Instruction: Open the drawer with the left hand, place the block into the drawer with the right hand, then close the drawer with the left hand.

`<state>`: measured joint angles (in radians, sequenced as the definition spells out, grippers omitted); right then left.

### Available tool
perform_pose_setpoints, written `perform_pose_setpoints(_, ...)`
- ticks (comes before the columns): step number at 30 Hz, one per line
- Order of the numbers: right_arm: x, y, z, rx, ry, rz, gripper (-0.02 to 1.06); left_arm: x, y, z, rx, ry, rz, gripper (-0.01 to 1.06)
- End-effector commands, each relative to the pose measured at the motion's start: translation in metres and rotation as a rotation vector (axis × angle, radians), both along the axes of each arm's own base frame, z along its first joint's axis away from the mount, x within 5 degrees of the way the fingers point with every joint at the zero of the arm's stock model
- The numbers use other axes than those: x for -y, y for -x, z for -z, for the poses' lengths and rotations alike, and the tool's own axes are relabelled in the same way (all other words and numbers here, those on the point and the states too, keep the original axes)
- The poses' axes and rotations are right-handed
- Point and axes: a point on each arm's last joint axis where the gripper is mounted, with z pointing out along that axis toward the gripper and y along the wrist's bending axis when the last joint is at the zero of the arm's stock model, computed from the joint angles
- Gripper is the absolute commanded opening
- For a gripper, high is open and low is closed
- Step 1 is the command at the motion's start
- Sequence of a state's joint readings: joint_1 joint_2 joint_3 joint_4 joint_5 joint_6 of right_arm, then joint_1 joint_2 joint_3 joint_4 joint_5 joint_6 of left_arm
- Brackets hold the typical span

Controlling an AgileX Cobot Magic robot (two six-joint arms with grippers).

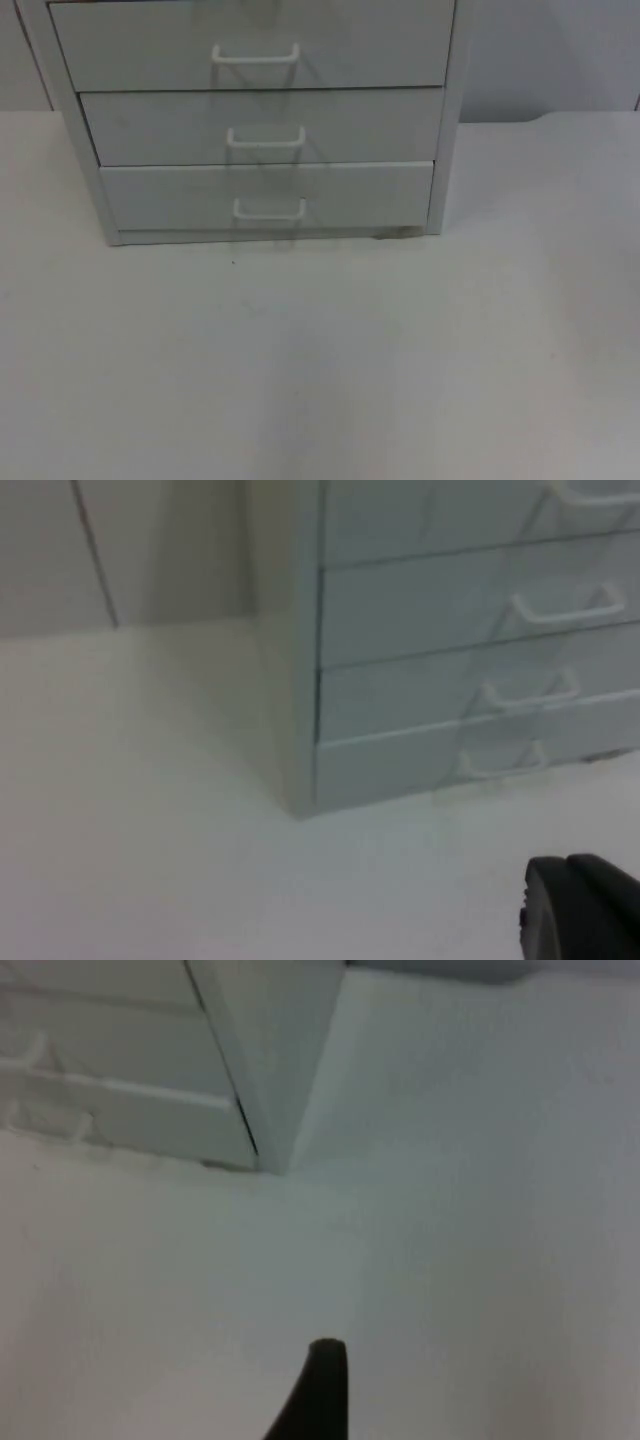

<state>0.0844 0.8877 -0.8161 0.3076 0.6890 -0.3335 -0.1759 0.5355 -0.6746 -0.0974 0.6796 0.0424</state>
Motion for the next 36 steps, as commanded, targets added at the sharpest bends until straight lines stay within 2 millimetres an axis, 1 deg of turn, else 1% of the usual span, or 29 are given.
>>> perform_pose_setpoints(1, -0.001, 0.014, -0.01, 0.082, 0.003, -0.037, 0.78, 0.001, 0.012, -0.002, 0.026, -0.003, 0.037, 0.0)
perform_pose_setpoints(3, -0.001, 0.034, -0.016, 0.175, -0.002, -0.062, 0.78, -0.001, 0.027, -0.004, 0.062, -0.019, 0.053, 0.0)
perform_pose_setpoints(5, 0.0, 0.053, -0.014, 0.238, 0.007, -0.071, 0.78, -0.004, 0.043, -0.005, 0.093, -0.018, 0.057, 0.0)
perform_pose_setpoints(6, 0.0, 0.053, -0.014, 0.238, 0.007, -0.071, 0.78, -0.004, 0.043, -0.005, 0.093, -0.018, 0.057, 0.0)
perform_pose_setpoints(10, 0.004, 0.086, -0.009, 0.342, 0.001, -0.063, 0.78, -0.008, 0.07, -0.005, 0.151, -0.012, 0.065, 0.0)
perform_pose_setpoints(11, 0.004, 0.094, -0.007, 0.353, 0.001, -0.068, 0.78, -0.009, 0.075, -0.005, 0.168, -0.009, 0.065, 0.0)
perform_pose_setpoints(12, 0.004, 0.094, -0.007, 0.353, 0.001, -0.068, 0.78, -0.009, 0.075, -0.005, 0.168, -0.009, 0.065, 0.0)
perform_pose_setpoints(16, 0.004, 0.12, -0.001, 0.375, -0.007, -0.085, 0.78, -0.012, 0.093, -0.004, 0.232, -0.021, 0.071, 0.0)
perform_pose_setpoints(18, 0.005, 0.131, 0.002, 0.367, -0.01, -0.081, 0.78, -0.013, 0.101, -0.002, 0.233, -0.026, 0.075, 0.0)
perform_pose_setpoints(19, 0.005, 0.131, 0.002, 0.367, -0.01, -0.081, 0.78, -0.013, 0.101, -0.002, 0.233, -0.026, 0.075, 0.0)
perform_pose_setpoints(22, 0.009, 0.147, 0.008, 0.339, -0.006, -0.049, 0.78, -0.014, 0.109, 0.002, 0.231, -0.029, 0.08, 0.0)
perform_pose_setpoints(24, 0.015, 0.157, 0.012, 0.318, -0.005, 0.005, 0.78, -0.015, 0.112, 0.009, 0.243, -0.046, 0.078, 0.0)
perform_pose_setpoints(25, 0.015, 0.157, 0.012, 0.318, -0.005, 0.005, 0.78, -0.015, 0.112, 0.009, 0.243, -0.046, 0.078, 0.0)
perform_pose_setpoints(27, 0.02, 0.165, 0.019, 0.297, 0.015, 0.054, 0.78, -0.015, 0.11, 0.023, 0.237, -0.044, 0.076, 0.0)
perform_pose_setpoints(29, 0.024, 0.172, 0.026, 0.289, 0.02, 0.098, 0.78, -0.012, 0.103, 0.035, 0.191, -0.019, 0.085, 0.0)
perform_pose_setpoints(30, 0.024, 0.172, 0.026, 0.289, 0.02, 0.098, 0.78, -0.012, 0.103, 0.035, 0.191, -0.019, 0.085, 0.0)
perform_pose_setpoints(32, 0.025, 0.177, 0.036, 0.27, 0.006, 0.11, 0.78, -0.01, 0.102, 0.043, 0.148, 0.0, 0.104, 0.0)
perform_pose_setpoints(34, 0.025, 0.181, 0.046, 0.255, 0.009, 0.107, 0.78, -0.009, 0.101, 0.045, 0.142, 0.001, 0.113, 0.0)
perform_pose_setpoints(36, 0.025, 0.181, 0.048, 0.24, 0.015, 0.111, 0.78, -0.009, 0.101, 0.045, 0.141, -0.001, 0.112, 0.0)
